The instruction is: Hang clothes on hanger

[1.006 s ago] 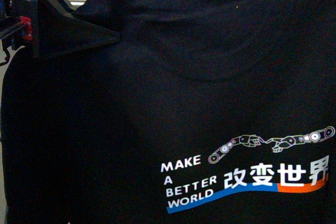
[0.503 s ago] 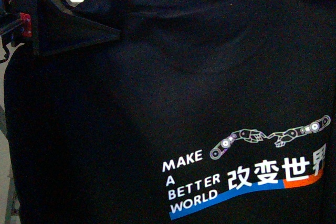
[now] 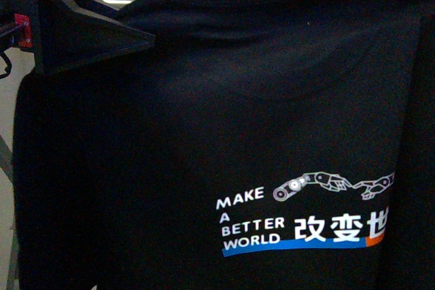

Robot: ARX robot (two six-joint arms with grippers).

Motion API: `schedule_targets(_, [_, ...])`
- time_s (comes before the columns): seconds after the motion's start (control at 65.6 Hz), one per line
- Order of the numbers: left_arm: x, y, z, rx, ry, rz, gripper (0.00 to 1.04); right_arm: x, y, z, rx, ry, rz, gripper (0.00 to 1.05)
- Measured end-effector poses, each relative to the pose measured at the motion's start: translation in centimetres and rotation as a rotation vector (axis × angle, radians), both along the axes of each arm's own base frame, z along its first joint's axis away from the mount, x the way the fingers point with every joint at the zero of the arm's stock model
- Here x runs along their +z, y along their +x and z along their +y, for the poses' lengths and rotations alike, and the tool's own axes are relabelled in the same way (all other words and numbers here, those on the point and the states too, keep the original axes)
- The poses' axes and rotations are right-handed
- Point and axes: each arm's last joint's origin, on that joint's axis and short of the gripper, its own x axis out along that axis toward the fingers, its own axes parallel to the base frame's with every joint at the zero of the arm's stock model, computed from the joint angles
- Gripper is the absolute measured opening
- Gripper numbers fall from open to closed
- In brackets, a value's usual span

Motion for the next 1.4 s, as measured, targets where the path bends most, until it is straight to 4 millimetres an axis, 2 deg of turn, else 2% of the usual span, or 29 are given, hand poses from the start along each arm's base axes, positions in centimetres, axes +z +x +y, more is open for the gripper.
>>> schedule_targets(0.244, [0.0, 0.0, 0.0, -0.004, -0.002, 0.001, 0.73, -3.2, -0.1, -1.5, -0.036, 0.005, 0.092, 0.05])
schedule_targets(0.305, [0.0, 0.0, 0.0, -0.007, -0.003, 0.001, 0.87, -4.4, -0.3, -2.2, -0.051, 0.005, 0.119, 0.05])
schedule_targets(0.396, [0.0, 0.0, 0.0, -0.007, -0.003, 0.001, 1.00, -5.4, -0.4, -3.0, -0.068, 0.004, 0.138, 0.05])
schedule_targets(0.518, [0.0, 0.0, 0.0, -0.007, -0.003, 0.001, 0.98, -6.5, -0.6, -4.8, -0.110, 0.015, 0.151, 0.05])
schedule_targets(0.732, [0.0, 0.0, 0.0, -0.007, -0.003, 0.001, 0.98, -6.3, -1.4, -8.7, -0.258, 0.115, 0.172, 0.05])
schedule_targets(0.839, [0.0, 0.0, 0.0, -0.006, -0.003, 0.002, 0.98, -6.7, -2.4, -9.4, -0.290, 0.194, 0.218, 0.05])
schedule_targets(0.945, [-0.4, 0.4, 0.2, 0.306, -0.054, -0.045, 0.98, -7.1, -3.8, -9.4, -0.304, 0.266, 0.261, 0.05])
schedule_targets(0.961, [-0.3, 0.6, 0.4, 0.410, -0.105, -0.031, 0.98, -7.1, -4.0, -9.3, -0.305, 0.272, 0.264, 0.05])
schedule_targets(1.022, [0.4, 0.9, 1.0, 0.594, -0.241, -0.046, 0.98, -7.1, -4.7, -9.0, -0.311, 0.295, 0.271, 0.05])
schedule_targets(1.067, [1.5, 1.0, 2.1, 0.783, -0.427, -0.040, 0.98, -7.0, -5.3, -8.8, -0.324, 0.321, 0.273, 0.05])
schedule_targets(1.113, [2.0, 0.9, 3.0, 0.884, -0.521, -0.042, 0.98, -7.0, -5.4, -8.7, -0.349, 0.333, 0.273, 0.05])
schedule_targets(1.235, [2.6, 0.7, 4.8, 1.076, -0.650, -0.001, 0.98, -7.1, -5.4, -8.8, -0.435, 0.365, 0.295, 0.05])
schedule_targets(1.403, [2.3, 0.7, 5.8, 1.129, -0.674, 0.061, 0.96, -7.6, -4.8, -8.8, -0.539, 0.394, 0.342, 0.05])
